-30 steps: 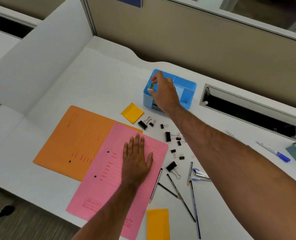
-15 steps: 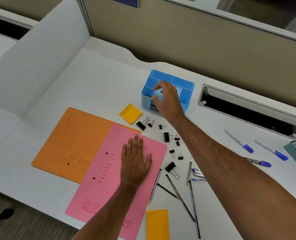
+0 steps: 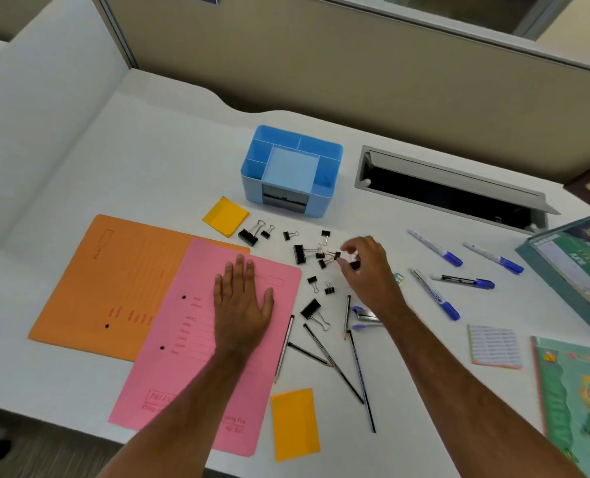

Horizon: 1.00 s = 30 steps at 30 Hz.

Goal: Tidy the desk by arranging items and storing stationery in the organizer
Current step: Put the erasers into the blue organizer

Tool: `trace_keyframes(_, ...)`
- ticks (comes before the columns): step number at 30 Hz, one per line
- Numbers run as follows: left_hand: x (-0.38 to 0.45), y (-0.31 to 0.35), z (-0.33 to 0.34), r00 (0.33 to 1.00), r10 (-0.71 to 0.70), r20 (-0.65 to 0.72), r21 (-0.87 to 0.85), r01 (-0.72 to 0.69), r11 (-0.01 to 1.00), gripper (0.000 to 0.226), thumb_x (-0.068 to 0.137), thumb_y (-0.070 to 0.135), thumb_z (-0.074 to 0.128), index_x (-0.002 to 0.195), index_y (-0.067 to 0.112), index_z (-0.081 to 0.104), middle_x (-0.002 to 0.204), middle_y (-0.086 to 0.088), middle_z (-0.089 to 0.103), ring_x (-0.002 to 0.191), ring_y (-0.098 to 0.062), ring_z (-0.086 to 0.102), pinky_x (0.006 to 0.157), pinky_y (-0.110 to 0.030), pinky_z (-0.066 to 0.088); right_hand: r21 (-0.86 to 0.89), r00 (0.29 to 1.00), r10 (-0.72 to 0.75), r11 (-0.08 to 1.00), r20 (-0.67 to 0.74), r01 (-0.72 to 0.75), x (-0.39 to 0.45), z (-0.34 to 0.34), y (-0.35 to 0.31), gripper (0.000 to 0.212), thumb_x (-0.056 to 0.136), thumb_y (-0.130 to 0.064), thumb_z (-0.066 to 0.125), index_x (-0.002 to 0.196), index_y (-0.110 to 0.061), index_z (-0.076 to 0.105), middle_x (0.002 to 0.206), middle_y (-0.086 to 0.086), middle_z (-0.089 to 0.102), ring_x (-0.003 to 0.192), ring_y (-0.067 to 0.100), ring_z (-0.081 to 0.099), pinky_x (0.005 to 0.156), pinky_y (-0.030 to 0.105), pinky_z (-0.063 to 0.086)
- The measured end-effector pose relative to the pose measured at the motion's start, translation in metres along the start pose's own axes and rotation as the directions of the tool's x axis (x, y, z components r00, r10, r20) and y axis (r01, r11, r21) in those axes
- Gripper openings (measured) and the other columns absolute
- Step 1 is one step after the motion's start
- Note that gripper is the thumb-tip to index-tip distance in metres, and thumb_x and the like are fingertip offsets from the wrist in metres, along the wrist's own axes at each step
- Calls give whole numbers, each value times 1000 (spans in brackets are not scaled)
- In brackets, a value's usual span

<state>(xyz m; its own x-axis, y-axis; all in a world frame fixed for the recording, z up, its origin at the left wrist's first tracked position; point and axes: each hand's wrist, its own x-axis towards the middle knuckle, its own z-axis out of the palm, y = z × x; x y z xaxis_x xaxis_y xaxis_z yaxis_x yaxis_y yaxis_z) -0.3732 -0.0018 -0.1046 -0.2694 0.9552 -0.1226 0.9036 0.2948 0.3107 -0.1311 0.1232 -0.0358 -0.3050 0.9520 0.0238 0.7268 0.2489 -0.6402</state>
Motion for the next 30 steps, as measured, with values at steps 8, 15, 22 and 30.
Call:
trace_keyframes(8, 0, -1, 1, 1000, 8, -11, -2, -8, 1000, 77, 104, 54, 27, 165, 14, 2, 173, -7, 0, 160, -25, -1, 129, -50, 7, -198, 957, 288, 937, -25, -287, -56, -46, 73, 30, 87, -16, 75, 111, -22, 58, 119, -4, 56, 113, 17, 49, 87, 24, 41)
trace_keyframes(15, 0, -1, 1, 1000, 4, -11, -7, -4, 1000, 77, 104, 55, 27, 165, 15, 1, 173, -6, -2, 160, -25, -1, 129, -50, 7, -185, 967, 254, 949, -26, -254, -66, -44, 82, 27, 95, -22, 68, 121, -18, 60, 123, -1, 65, 116, 20, 55, 97, 27, 39)
trace_keyframes(22, -1, 0, 1, 1000, 3, -17, -23, -3, 1000, 77, 104, 54, 29, 165, 16, 0, 173, -5, -3, 160, -23, -4, 129, -49, 5, -91, 954, 282, 952, -105, -292, -44, -38, 53, 24, 96, -29, 68, 116, -22, 58, 112, -2, 66, 105, 11, 54, 84, 26, 45)
trace_keyframes(30, -1, 1, 0, 1000, -9, 1, -32, 9, 999, 78, 104, 54, 28, 165, 17, -4, 173, -4, -9, 159, -22, -8, 130, -47, 2, 94, 987, 1, 995, -159, 14, 25, 0, -48, 29, 94, -42, 70, 114, -26, 57, 108, -10, 62, 99, 6, 54, 77, 24, 46)
